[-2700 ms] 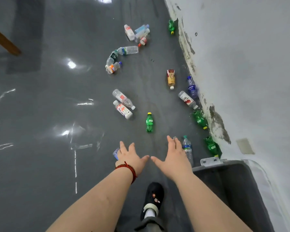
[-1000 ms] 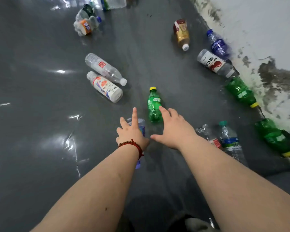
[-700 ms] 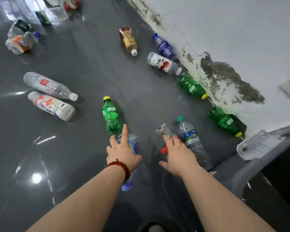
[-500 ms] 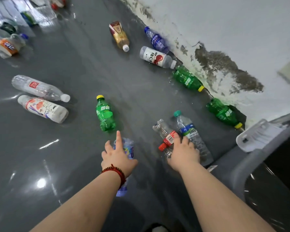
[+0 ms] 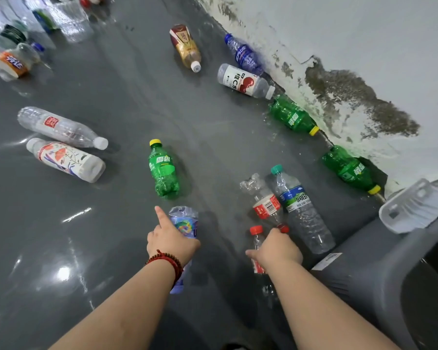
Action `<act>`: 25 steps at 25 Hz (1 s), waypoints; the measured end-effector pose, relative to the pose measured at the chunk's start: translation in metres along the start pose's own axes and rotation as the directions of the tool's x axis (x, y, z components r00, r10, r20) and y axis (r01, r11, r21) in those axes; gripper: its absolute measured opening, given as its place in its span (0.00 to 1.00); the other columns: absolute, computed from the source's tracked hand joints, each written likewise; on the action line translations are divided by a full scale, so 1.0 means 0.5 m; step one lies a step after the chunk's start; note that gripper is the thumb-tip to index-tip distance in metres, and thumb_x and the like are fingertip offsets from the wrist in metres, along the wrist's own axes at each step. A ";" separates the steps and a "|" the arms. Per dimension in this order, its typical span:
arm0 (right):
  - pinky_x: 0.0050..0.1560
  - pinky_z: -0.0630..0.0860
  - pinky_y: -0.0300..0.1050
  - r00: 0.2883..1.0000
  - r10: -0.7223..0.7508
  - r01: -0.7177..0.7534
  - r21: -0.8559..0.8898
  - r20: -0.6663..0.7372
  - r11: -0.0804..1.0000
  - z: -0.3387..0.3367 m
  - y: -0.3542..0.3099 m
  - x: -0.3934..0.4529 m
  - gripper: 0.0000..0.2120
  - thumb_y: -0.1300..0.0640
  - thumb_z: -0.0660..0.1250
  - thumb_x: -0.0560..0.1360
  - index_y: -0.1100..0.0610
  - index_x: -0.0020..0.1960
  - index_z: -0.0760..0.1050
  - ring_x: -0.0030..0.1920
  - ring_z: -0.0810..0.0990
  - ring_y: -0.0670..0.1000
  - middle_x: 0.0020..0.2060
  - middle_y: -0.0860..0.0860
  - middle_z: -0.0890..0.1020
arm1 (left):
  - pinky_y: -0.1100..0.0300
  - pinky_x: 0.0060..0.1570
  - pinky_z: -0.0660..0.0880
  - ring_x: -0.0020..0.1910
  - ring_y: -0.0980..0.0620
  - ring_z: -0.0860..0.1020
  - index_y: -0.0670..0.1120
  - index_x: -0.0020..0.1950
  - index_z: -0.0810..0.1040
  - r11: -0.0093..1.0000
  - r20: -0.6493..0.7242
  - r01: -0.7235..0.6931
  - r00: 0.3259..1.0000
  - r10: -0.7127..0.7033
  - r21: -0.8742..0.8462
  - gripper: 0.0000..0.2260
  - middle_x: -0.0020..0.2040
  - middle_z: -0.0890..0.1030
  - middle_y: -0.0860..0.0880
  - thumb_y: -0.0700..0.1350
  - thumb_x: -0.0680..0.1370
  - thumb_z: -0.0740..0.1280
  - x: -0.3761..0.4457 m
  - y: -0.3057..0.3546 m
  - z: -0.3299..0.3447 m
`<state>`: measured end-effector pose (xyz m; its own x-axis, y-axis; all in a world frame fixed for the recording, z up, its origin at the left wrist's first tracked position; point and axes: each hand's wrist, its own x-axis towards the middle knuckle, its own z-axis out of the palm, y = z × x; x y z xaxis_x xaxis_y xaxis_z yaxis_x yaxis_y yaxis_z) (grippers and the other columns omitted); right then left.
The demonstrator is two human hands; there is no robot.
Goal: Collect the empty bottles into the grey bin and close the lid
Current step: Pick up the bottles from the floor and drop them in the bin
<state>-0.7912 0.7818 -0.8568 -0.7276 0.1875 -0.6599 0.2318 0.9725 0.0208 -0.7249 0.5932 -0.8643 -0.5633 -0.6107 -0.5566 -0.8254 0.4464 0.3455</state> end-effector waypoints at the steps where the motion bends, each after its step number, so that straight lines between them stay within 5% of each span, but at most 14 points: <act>1: 0.54 0.74 0.47 0.999 -0.017 0.019 -0.062 0.030 0.998 0.006 0.001 -0.003 0.35 0.39 0.72 0.65 0.56 0.65 0.68 0.61 0.75 0.55 0.61 0.54 0.74 | 0.51 0.65 0.64 0.65 0.39 0.67 0.43 0.76 0.39 1.000 -0.002 0.002 1.000 -0.002 0.016 0.52 0.67 0.69 0.41 0.50 0.66 0.73 0.002 0.002 0.000; 3: 0.56 0.71 0.47 0.990 -0.138 0.136 -0.169 -0.001 0.976 0.015 -0.004 -0.012 0.33 0.36 0.68 0.66 0.55 0.63 0.70 0.62 0.73 0.55 0.61 0.53 0.73 | 0.52 0.65 0.64 0.66 0.40 0.66 0.44 0.77 0.43 0.999 -0.009 -0.026 1.000 0.026 0.020 0.50 0.69 0.66 0.43 0.50 0.66 0.73 0.004 0.005 0.002; 6: 0.61 0.63 0.51 0.889 -0.360 0.299 -0.236 -0.284 0.925 -0.023 -0.043 -0.004 0.32 0.33 0.63 0.63 0.52 0.58 0.74 0.64 0.66 0.56 0.62 0.54 0.70 | 0.53 0.61 0.69 0.62 0.42 0.71 0.50 0.76 0.50 0.979 -0.019 -0.127 0.992 0.125 -0.159 0.45 0.66 0.65 0.46 0.47 0.65 0.72 0.013 0.009 -0.003; 8: 0.63 0.62 0.53 0.873 -0.344 0.286 -0.208 -0.346 0.935 -0.066 -0.069 0.023 0.31 0.33 0.63 0.62 0.50 0.59 0.75 0.66 0.63 0.58 0.67 0.55 0.66 | 0.55 0.58 0.70 0.60 0.44 0.73 0.54 0.75 0.51 0.955 -0.045 -0.218 0.976 0.213 -0.203 0.46 0.62 0.66 0.47 0.48 0.64 0.73 0.020 0.018 -0.013; 11: 0.67 0.62 0.54 0.972 -0.169 0.160 -0.072 -0.160 0.985 -0.073 -0.078 0.069 0.31 0.34 0.64 0.66 0.50 0.63 0.73 0.69 0.61 0.61 0.73 0.56 0.59 | 0.57 0.61 0.67 0.63 0.45 0.70 0.50 0.77 0.47 0.949 -0.058 -0.249 0.968 0.243 -0.193 0.51 0.62 0.69 0.46 0.49 0.63 0.76 0.047 0.031 -0.034; 14: 0.67 0.62 0.56 0.994 -0.094 0.097 0.056 -0.056 0.994 -0.038 -0.072 0.078 0.27 0.38 0.68 0.67 0.50 0.62 0.75 0.70 0.60 0.62 0.75 0.56 0.50 | 0.57 0.63 0.65 0.65 0.45 0.67 0.46 0.67 0.67 0.980 -0.084 -0.162 0.985 0.153 -0.115 0.40 0.62 0.70 0.45 0.56 0.60 0.77 0.079 0.041 -0.052; 17: 0.70 0.58 0.63 0.993 -0.115 0.117 0.055 -0.027 0.992 -0.026 -0.073 0.078 0.23 0.39 0.68 0.69 0.51 0.59 0.76 0.71 0.57 0.64 0.76 0.56 0.43 | 0.50 0.69 0.57 0.73 0.43 0.53 0.53 0.60 0.71 0.993 -0.093 -0.103 0.990 0.108 0.063 0.35 0.74 0.54 0.44 0.65 0.57 0.73 0.098 0.059 -0.060; 20: 0.70 0.58 0.64 0.992 -0.122 0.121 0.069 0.009 0.990 -0.029 -0.067 0.084 0.22 0.38 0.69 0.68 0.49 0.57 0.77 0.71 0.57 0.65 0.76 0.54 0.39 | 0.38 0.69 0.50 0.75 0.39 0.40 0.56 0.62 0.69 0.997 -0.025 -0.063 0.998 0.064 0.034 0.37 0.77 0.37 0.46 0.65 0.56 0.74 0.117 0.093 -0.060; 25: 0.69 0.62 0.61 0.986 -0.169 0.168 0.114 0.000 0.979 -0.015 -0.034 0.087 0.16 0.40 0.72 0.66 0.47 0.47 0.78 0.68 0.62 0.62 0.75 0.49 0.37 | 0.42 0.73 0.51 0.74 0.33 0.43 0.58 0.67 0.66 0.999 0.110 0.017 0.994 -0.012 -0.038 0.41 0.76 0.34 0.45 0.65 0.57 0.75 0.161 0.132 -0.063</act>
<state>-0.8320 0.7744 -0.8803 -0.7562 0.0207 -0.6540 0.1785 0.9681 -0.1757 -0.8260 0.5528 -0.8625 -0.5455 -0.5405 -0.6406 -0.8355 0.4113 0.3644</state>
